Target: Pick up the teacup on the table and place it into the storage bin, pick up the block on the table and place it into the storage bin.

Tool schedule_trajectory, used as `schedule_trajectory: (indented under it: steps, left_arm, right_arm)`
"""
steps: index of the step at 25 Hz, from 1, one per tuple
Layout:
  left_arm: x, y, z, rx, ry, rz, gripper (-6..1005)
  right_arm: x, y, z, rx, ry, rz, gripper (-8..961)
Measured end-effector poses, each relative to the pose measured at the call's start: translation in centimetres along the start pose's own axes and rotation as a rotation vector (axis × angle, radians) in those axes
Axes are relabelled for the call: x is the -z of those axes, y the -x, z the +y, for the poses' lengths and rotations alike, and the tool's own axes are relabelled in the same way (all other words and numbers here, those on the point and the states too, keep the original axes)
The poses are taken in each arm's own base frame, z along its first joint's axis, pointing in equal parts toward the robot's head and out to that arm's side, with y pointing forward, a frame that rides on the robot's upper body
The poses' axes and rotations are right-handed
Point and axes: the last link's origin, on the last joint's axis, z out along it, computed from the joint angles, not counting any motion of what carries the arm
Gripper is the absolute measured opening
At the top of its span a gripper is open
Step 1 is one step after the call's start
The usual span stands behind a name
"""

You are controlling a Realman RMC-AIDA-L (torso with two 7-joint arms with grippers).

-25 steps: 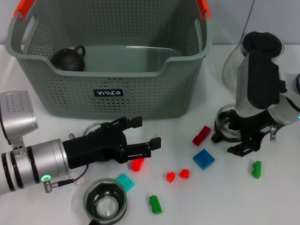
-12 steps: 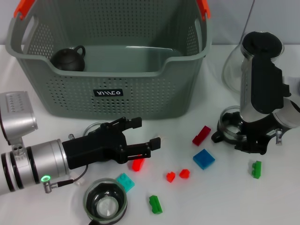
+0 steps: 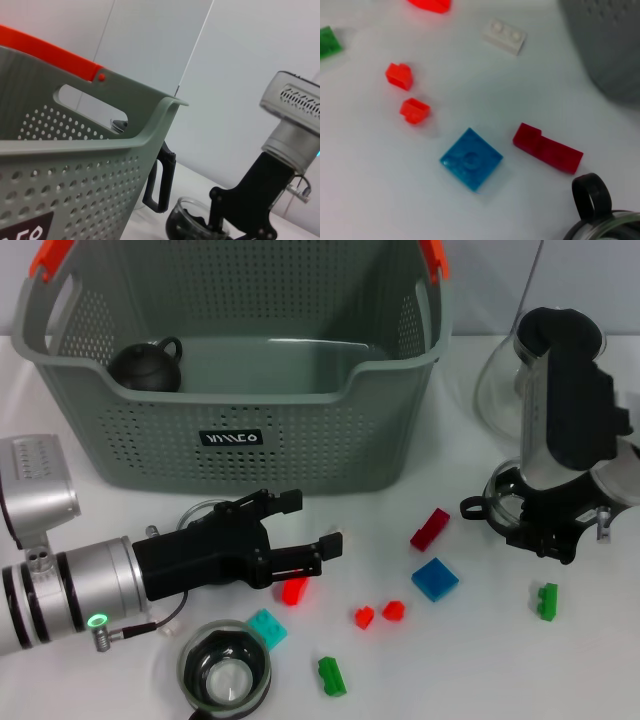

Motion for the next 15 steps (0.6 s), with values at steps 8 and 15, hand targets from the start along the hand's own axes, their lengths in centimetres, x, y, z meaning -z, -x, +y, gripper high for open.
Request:
schedule_trajectory:
  steps: [8, 15]
  left_arm:
    - [0.2, -0.1, -0.2, 0.002, -0.012, 0.009, 931]
    - [0.2, -0.1, -0.2, 0.004, -0.017, 0.013, 931]
  right_arm:
    - [6.7, 1.8, 2.9, 0.028, 0.125, -0.027, 57]
    - [14.0, 5.7, 3.8, 0.105, 0.066, -0.309, 57]
